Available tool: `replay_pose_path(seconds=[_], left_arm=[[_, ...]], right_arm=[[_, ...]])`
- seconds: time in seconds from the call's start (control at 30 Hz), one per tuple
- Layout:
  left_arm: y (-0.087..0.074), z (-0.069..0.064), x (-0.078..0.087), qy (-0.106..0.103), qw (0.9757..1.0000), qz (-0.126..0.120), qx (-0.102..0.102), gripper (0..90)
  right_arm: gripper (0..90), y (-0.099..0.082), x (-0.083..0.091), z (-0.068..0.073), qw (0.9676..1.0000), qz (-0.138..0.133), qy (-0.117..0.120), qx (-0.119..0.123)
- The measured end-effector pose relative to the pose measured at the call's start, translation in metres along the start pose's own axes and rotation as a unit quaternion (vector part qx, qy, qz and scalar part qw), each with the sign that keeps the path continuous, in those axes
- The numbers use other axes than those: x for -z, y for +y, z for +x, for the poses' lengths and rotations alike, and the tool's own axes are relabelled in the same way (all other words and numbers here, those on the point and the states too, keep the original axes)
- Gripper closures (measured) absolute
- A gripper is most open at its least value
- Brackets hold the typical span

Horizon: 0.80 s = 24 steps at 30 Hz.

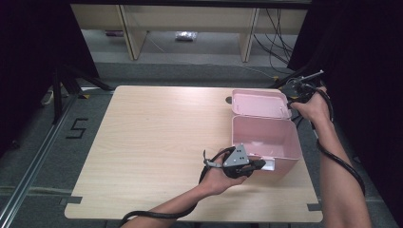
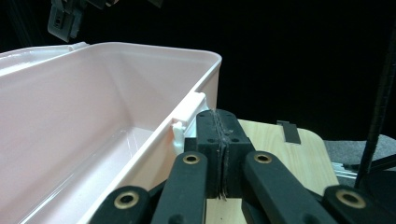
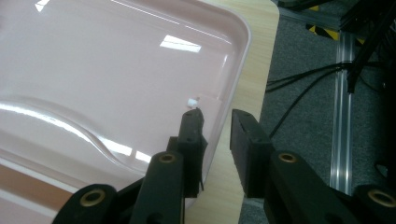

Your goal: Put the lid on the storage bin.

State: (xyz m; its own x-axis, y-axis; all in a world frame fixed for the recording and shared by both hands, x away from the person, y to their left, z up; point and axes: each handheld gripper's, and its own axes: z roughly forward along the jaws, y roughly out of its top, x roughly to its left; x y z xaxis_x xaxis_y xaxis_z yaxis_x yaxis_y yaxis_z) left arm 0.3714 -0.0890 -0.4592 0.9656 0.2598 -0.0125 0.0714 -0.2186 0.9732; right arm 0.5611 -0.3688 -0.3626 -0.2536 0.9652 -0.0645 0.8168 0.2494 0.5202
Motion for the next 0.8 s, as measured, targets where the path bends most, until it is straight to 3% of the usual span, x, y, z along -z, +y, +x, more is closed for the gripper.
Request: replay_pose_path(seconds=[0.03,0.07,0.1,0.17,0.2,0.23,0.27,0.53,0.6,0.67,0.7,0.73,0.8], left_arm=[[0.0,0.0,-0.001,0.0,1.0,0.0,-0.002,88.9],[0.0,-0.001,-0.002,0.0,1.0,0.001,-0.003,89.0],[0.0,-0.001,-0.003,0.0,1.0,0.001,-0.006,89.0],[0.0,-0.001,-0.006,0.0,1.0,0.002,-0.008,89.1],[-0.001,-0.001,-0.006,0.0,1.0,0.003,-0.009,89.2],[-0.001,-0.001,-0.007,0.001,1.0,0.004,-0.009,89.2],[-0.001,-0.002,-0.008,0.002,1.0,0.004,-0.007,89.2],[-0.003,-0.002,-0.013,0.006,1.0,0.004,-0.006,89.3],[-0.003,-0.002,-0.013,0.007,0.9999,0.004,-0.006,89.3],[-0.003,-0.002,-0.014,0.006,0.9999,0.005,-0.007,89.4],[-0.003,-0.003,-0.014,0.005,0.9999,0.006,-0.007,89.4],[-0.004,-0.003,-0.014,0.005,0.9999,0.007,-0.007,89.4],[-0.004,-0.003,-0.014,0.006,0.9999,0.01,-0.01,89.5]], right_arm=[[74.8,0.0,0.0,0.002,0.9999,0.004,-0.001,-0.014],[74.8,0.0,-0.001,0.0,1.0,0.003,-0.004,-0.002],[74.7,0.001,-0.001,0.001,0.9999,0.006,0.0,-0.012],[74.5,0.002,-0.002,-0.001,0.9999,0.003,-0.005,-0.009],[74.3,0.003,-0.003,0.0,0.9998,0.004,-0.002,-0.021],[74.0,0.003,-0.003,-0.003,0.9999,0.003,-0.009,-0.013],[73.6,0.003,-0.003,-0.001,0.9995,0.008,-0.006,-0.03],[72.6,0.006,-0.01,-0.004,0.999,0.003,-0.006,-0.044],[72.4,0.008,-0.011,-0.005,0.9992,0.01,-0.01,-0.038],[72.4,0.009,-0.013,-0.008,0.9996,0.0,-0.01,-0.027],[72.4,0.009,-0.015,-0.007,0.9994,-0.003,-0.009,-0.034],[72.3,0.01,-0.014,-0.004,0.9984,0.011,-0.007,-0.055],[72.3,0.012,-0.016,-0.004,0.9983,0.008,-0.01,-0.057]])
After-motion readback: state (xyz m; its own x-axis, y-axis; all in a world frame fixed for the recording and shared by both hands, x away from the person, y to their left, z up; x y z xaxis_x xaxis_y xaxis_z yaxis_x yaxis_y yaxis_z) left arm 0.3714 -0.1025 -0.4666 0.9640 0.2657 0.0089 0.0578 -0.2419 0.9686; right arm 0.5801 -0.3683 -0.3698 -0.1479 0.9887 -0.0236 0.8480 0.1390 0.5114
